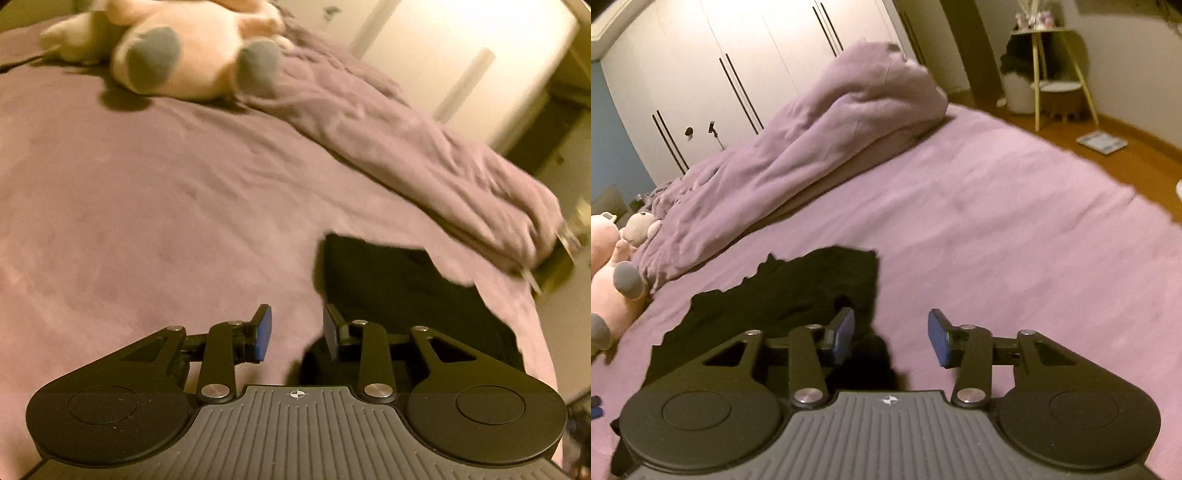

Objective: Fold small clothes

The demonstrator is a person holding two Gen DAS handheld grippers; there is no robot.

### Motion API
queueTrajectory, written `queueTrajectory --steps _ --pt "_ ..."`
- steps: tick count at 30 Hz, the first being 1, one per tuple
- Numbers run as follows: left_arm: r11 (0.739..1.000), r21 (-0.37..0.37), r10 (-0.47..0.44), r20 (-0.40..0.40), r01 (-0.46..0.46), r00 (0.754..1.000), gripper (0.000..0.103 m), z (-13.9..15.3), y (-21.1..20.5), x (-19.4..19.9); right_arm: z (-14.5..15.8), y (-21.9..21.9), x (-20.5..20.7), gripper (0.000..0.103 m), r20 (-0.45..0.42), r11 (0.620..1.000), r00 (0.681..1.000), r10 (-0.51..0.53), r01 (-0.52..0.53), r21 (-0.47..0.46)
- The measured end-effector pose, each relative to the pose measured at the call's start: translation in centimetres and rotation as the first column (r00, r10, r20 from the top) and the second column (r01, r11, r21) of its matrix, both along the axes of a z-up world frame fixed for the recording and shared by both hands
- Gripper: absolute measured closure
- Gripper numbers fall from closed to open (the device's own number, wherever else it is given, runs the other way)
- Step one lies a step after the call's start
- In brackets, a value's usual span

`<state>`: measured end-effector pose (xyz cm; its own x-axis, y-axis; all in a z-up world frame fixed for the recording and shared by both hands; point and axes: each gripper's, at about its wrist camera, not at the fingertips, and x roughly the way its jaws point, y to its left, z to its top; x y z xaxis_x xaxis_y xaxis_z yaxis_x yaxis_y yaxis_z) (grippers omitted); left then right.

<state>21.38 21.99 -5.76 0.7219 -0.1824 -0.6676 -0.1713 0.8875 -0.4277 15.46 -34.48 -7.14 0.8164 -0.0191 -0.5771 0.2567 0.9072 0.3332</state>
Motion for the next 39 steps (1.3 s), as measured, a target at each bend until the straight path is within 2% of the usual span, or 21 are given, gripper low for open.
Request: queueTrajectory --steps 2,4,6,8,12,14,18,21,23,25,26,29,32,35,37,39 --pt "0.995 0.060 -0.079 -0.012 0.080 0.997 0.067 -0.2 -1.0 -0.2 0.3 0.2 -0.2 0.059 -0.013 0.997 0.999 0.051 -0.052 -0.057" --pt "0.977 0.133 -0.166 -0.033 0.169 0.986 0.066 -0.9 -2.4 -0.4 0.2 1.0 0.0 0.059 -0.055 0.984 0.990 0.133 -0.139 -0.114" --pt "0.963 0.165 -0.210 -0.048 0.215 0.977 0.066 -1.6 -3.2 -0.6 -0.2 2.0 0.1 0.059 -0.090 0.968 0.976 0.200 -0.211 -0.133" --pt "0.957 0.166 -0.234 -0.051 0.239 0.971 0.065 -2.0 -3.3 -0.9 -0.5 2.8 -0.1 0.059 -0.120 0.956 0.967 0.226 -0.244 -0.166" --pt "0.929 0.195 -0.306 -0.070 0.314 0.949 0.062 -2.6 -3.5 -0.9 -0.4 3.1 -1.1 0.058 -0.118 0.937 0.954 0.277 -0.295 -0.187" --pt "0.922 0.202 -0.324 -0.064 0.330 0.944 0.057 -2.6 -3.6 -0.6 -0.5 2.9 -1.1 0.058 -0.137 0.931 0.948 0.286 -0.309 -0.195" --pt "0.897 0.257 -0.344 -0.104 0.359 0.933 0.057 -3.6 -4.5 1.2 -1.1 2.8 -0.8 0.058 -0.159 0.924 0.947 0.279 -0.310 -0.225" --pt "0.886 0.284 -0.360 -0.077 0.367 0.930 0.058 -3.7 -5.5 2.0 -2.0 2.8 0.2 0.058 -0.171 0.926 0.949 0.266 -0.301 -0.227" --pt "0.894 0.271 -0.360 -0.046 0.358 0.932 0.063 -3.5 -5.9 2.5 -2.2 3.0 0.8 0.059 -0.157 0.930 0.953 0.257 -0.289 -0.229" --pt "0.920 0.223 -0.324 -0.031 0.323 0.945 0.064 -3.3 -5.8 3.3 -2.2 3.0 1.6 0.062 -0.135 0.936 0.959 0.251 -0.276 -0.220" --pt "0.935 0.202 -0.293 -0.026 0.292 0.956 0.067 -3.3 -5.5 3.8 -2.1 3.0 2.2 0.067 -0.125 0.941 0.961 0.247 -0.269 -0.206" --pt "0.980 0.126 -0.155 -0.020 0.156 0.988 0.068 -3.4 -4.0 4.8 -2.1 2.9 3.6 0.073 -0.103 0.954 0.969 0.224 -0.240 -0.181" --pt "0.998 0.037 -0.040 -0.034 0.041 0.999 0.066 -3.8 -2.0 5.2 -2.3 1.8 4.8 0.072 -0.088 0.984 0.986 0.142 -0.150 -0.093" --pt "0.997 0.027 -0.066 -0.030 0.067 0.997 0.060 -3.8 -1.3 5.0 -2.9 -0.4 5.0 0.067 -0.089 0.996 0.994 0.060 -0.054 0.066" --pt "0.988 0.029 -0.151 -0.020 0.152 0.988 0.055 -4.0 -1.4 4.4 -3.2 -1.5 4.5 0.063 -0.085 0.992 0.996 0.029 -0.018 0.129" --pt "0.978 0.060 -0.198 -0.032 0.200 0.980 0.051 -4.4 -1.9 4.2 -3.4 -2.1 4.1 0.055 -0.080 0.987 0.996 0.048 -0.035 0.156"
